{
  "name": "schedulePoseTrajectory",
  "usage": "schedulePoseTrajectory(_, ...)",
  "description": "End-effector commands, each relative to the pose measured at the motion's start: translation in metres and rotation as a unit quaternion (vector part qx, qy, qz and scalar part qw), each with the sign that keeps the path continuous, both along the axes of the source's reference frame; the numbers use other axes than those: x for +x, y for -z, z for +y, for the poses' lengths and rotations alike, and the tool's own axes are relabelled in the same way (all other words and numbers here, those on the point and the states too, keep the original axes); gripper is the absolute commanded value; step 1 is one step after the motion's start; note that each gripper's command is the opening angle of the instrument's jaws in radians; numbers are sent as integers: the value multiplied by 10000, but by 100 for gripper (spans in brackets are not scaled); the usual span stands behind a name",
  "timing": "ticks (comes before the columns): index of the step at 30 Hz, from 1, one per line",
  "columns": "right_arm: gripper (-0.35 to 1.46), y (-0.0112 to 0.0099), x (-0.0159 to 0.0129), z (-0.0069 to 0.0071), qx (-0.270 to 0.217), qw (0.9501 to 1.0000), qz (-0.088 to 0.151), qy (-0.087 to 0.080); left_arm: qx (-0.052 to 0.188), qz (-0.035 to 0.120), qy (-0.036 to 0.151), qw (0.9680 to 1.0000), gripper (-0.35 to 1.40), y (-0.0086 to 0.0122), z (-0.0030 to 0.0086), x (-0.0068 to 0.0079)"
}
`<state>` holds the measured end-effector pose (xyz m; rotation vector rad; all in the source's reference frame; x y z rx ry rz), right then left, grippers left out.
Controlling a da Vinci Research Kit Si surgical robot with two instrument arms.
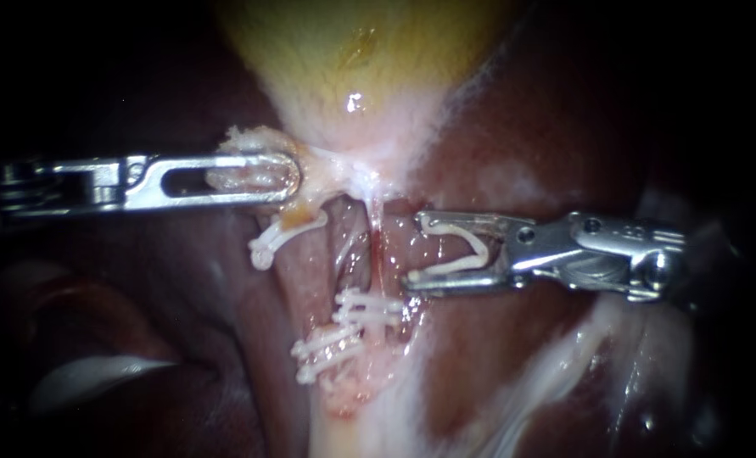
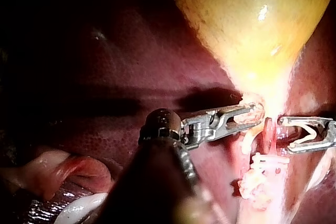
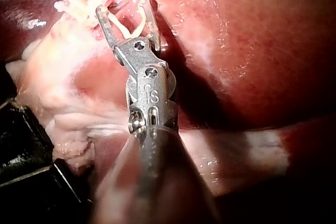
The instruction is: Clipping third clip right tube
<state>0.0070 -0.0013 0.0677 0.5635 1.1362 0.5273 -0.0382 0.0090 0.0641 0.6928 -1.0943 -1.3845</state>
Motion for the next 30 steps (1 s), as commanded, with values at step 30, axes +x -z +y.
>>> schedulePoseTrajectory(30,46,-35,52,-5,887,9933,688,-277,2,-9,-17,10000,-35,0,-1,2)
